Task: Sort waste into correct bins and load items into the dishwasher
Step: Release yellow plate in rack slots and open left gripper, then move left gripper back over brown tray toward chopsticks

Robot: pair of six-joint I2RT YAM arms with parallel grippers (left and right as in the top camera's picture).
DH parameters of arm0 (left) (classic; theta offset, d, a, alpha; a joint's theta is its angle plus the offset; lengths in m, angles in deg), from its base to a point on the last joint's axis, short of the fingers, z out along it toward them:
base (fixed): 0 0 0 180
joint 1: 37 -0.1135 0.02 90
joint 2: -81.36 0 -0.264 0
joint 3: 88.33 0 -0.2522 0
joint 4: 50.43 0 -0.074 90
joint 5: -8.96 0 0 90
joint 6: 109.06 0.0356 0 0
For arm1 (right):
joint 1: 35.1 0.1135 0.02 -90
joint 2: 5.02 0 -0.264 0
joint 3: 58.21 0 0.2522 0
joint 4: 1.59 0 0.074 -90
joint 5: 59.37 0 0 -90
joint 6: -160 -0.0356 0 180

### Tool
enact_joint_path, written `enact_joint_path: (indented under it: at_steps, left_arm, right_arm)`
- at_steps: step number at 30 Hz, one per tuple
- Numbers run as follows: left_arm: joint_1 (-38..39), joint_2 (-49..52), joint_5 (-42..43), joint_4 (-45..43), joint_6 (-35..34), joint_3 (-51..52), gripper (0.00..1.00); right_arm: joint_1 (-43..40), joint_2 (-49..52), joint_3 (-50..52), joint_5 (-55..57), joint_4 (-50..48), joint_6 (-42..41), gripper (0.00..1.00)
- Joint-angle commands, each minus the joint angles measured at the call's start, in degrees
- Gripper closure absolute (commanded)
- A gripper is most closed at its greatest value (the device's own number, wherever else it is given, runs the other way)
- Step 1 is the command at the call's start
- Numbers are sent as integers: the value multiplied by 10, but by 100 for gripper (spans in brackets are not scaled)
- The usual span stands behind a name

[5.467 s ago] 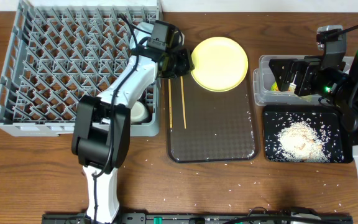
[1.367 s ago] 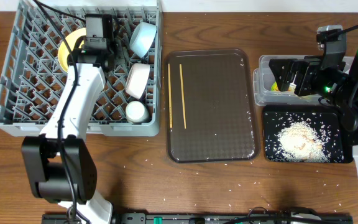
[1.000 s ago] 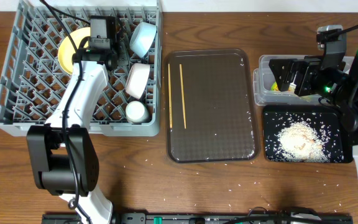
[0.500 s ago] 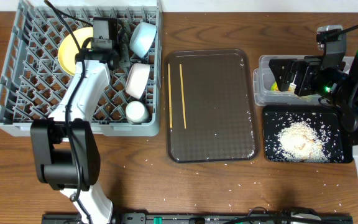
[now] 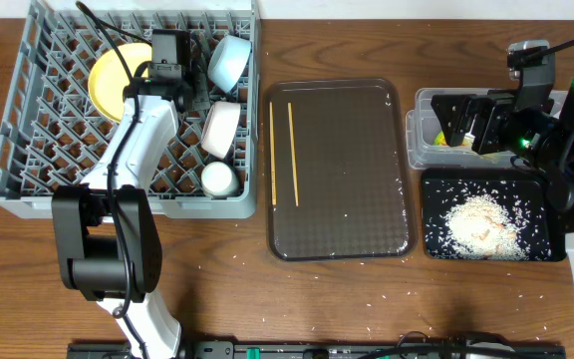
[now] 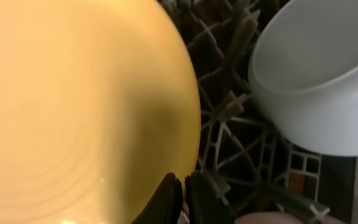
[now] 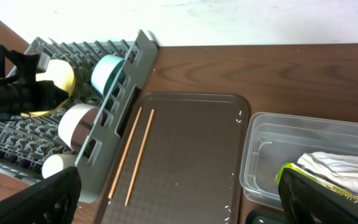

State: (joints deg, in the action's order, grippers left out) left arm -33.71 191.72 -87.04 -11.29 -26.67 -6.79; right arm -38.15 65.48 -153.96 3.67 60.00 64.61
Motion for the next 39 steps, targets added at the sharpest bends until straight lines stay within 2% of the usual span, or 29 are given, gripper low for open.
enact_joint_path:
  at_steps: [1, 19, 23, 24, 30, 39]
  left_arm:
    - [1, 11, 0, 11, 1, 5, 92]
    - [1, 11, 0, 7, 1, 39, 92]
    - [1, 10, 0, 6, 1, 39, 83]
    - [1, 8, 1, 6, 1, 38, 76]
    - [9, -42, 0, 7, 1, 33, 65]
    - [80, -166, 3, 22, 5, 30, 59]
  right_arm:
    - [-3, 0, -4, 2, 0, 8, 1]
    - [-3, 0, -4, 2, 0, 8, 1]
    - [-3, 0, -4, 2, 0, 8, 1]
    - [-3, 0, -4, 2, 0, 7, 1]
    - [-3, 0, -4, 2, 0, 7, 1]
    - [-3, 0, -4, 2, 0, 8, 1]
